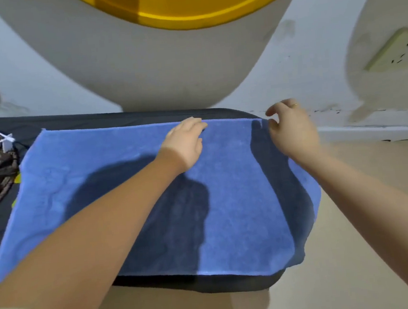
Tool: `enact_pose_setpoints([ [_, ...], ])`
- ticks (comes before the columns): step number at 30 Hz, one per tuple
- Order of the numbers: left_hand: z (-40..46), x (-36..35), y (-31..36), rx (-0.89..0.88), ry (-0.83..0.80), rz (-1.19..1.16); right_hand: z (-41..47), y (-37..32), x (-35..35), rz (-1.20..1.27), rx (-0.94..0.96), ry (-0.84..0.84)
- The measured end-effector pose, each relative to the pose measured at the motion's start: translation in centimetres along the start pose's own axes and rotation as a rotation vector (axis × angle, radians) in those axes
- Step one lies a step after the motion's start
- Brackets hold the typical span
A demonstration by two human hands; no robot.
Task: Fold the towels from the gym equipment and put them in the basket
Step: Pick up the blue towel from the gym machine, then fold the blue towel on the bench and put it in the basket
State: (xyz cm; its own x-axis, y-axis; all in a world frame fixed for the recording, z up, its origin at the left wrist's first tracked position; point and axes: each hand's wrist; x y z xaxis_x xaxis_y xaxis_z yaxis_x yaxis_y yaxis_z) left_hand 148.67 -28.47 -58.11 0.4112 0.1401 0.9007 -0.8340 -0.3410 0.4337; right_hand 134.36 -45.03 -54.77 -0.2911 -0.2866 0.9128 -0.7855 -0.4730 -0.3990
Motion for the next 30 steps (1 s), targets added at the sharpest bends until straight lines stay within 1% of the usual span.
enact_pose_setpoints([
  [2, -2.7, 0.2, -1.2, -0.058, 0.167, 0.020, -1.9, -3.0, -2.1, 0.052, 0.177, -0.067],
  [3, -4.1, 0.7, -1.9, -0.043, 0.200, 0.030, -2.7, -4.7, -3.1, 0.071, 0.254, -0.109],
  [6, -8.5, 2.5, -4.6, 0.074, 0.133, 0.141, -4.8, -10.5, -6.5, 0.156, 0.412, -0.225],
  [7, -10.2, 3.3, -5.6, 0.114, 0.154, 0.158, -5.5, -12.6, -7.5, 0.195, 0.436, -0.258],
  [10, -15.9, 5.2, -8.6, 0.317, 0.233, 0.188, -8.0, -18.4, -10.5, 0.265, 0.486, -0.358],
  [12, -19.8, 6.1, -10.2, 0.485, 0.268, 0.186, -9.8, -21.4, -12.1, 0.298, 0.545, -0.434],
  [14, -23.5, 6.7, -11.4, 0.672, 0.312, 0.180, -11.4, -23.9, -13.0, 0.361, 0.551, -0.515],
  [16, -26.3, 7.2, -12.5, 0.830, 0.329, 0.141, -12.5, -26.0, -13.9, 0.388, 0.567, -0.535],
  [18, -28.1, 7.3, -13.4, 0.941, 0.264, 0.109, -13.2, -27.7, -15.1, 0.322, 0.639, -0.521],
  [20, -28.8, 7.1, -14.2, 0.957, 0.167, 0.106, -13.5, -29.2, -16.2, 0.183, 0.747, -0.503],
  [22, -28.9, 6.9, -14.6, 0.932, 0.118, 0.107, -13.5, -30.7, -17.2, -0.051, 0.864, -0.487],
  [24, -29.0, 6.7, -15.0, 0.908, 0.114, 0.095, -13.6, -32.1, -17.9, -0.324, 0.959, -0.442],
  [25, -29.2, 6.7, -15.2, 0.900, 0.131, 0.072, -13.7, -32.8, -18.0, -0.427, 0.985, -0.419],
  [27, -29.5, 6.5, -15.3, 0.881, 0.168, 0.009, -13.7, -33.8, -18.0, -0.545, 0.986, -0.415],
  [30, -29.8, 6.3, -15.4, 0.844, 0.105, -0.043, -13.8, -35.0, -17.9, -0.620, 0.983, -0.446],
])
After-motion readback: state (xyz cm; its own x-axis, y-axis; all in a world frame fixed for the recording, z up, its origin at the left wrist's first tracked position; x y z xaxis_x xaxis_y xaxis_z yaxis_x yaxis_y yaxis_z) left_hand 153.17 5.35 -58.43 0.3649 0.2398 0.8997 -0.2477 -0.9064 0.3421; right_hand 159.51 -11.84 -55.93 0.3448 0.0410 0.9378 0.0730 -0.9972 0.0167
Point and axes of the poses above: each hand's wrist, its own z-axis towards the middle knuckle, its own x-axis out of the back of the hand, y = z × x, and after that the axes turned 13 degrees about -x, right-handed
